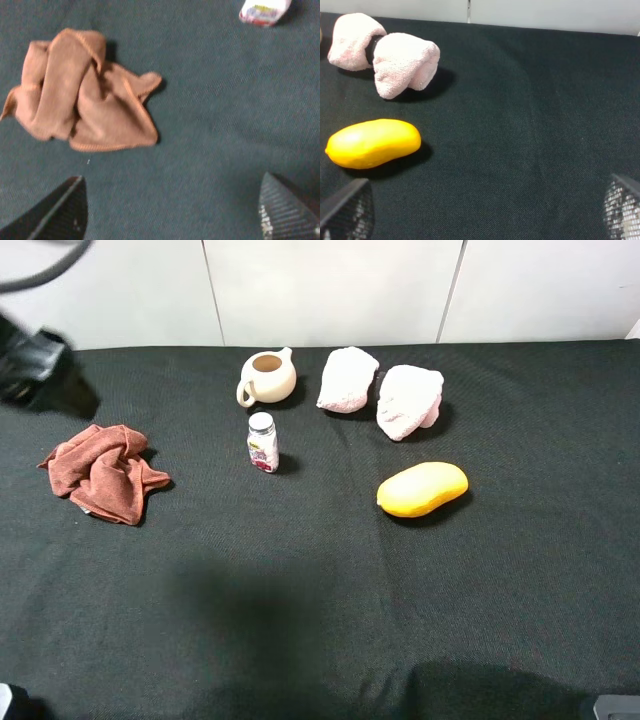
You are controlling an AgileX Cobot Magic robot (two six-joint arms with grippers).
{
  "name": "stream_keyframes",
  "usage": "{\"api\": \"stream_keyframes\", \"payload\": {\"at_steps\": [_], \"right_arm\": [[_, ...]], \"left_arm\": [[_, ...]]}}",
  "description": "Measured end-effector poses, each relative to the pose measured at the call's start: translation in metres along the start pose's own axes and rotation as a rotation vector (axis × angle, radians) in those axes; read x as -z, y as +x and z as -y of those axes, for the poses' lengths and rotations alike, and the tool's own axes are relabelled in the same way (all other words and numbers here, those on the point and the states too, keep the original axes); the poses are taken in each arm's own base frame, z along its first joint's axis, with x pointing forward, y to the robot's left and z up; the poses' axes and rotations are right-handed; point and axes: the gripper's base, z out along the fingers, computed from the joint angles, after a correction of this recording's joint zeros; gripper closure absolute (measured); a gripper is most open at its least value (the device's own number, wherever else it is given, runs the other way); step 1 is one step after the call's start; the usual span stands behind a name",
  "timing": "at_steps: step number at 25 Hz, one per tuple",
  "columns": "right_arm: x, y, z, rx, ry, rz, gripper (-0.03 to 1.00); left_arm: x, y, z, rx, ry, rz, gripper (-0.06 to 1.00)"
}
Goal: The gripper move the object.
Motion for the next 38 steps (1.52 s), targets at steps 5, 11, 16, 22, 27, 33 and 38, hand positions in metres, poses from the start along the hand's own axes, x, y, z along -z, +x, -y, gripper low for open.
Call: {"api": "stream_keyframes", "payload": {"at_steps": [5, 11, 16, 22, 27, 33, 38], "right_arm": [[0.000, 0.000, 0.000, 0.000, 0.000, -0.001, 0.27], [0.000, 0.000, 0.000, 0.000, 0.000, -0.001, 0.27], [0.000, 0.000, 0.000, 0.000, 0.000, -0.001, 0.27], [0.000, 0.000, 0.000, 0.000, 0.000, -0.001, 0.27], [0.000, 0.000, 0.000, 0.000, 0.000, -0.001, 0.27], [0.000, 0.000, 0.000, 0.000, 0.000, -0.001, 0.27], [0.000, 0.000, 0.000, 0.000, 0.000, -0.001, 0.27]], "left_arm": [[0.014, 0.049, -0.025, 0.097, -0.047, 0.046, 0.20], [0.033, 0.101, -0.044, 0.213, -0.125, 0.095, 0.19], [0.039, 0.128, -0.043, 0.243, -0.116, 0.142, 0.19], [0.037, 0.152, -0.044, 0.306, -0.147, 0.186, 0.19], [0.042, 0.163, -0.043, 0.367, -0.204, 0.253, 0.19], [0.049, 0.178, -0.036, 0.379, -0.226, 0.387, 0.19], [0.051, 0.185, -0.033, 0.367, -0.242, 0.438, 0.19]]}}
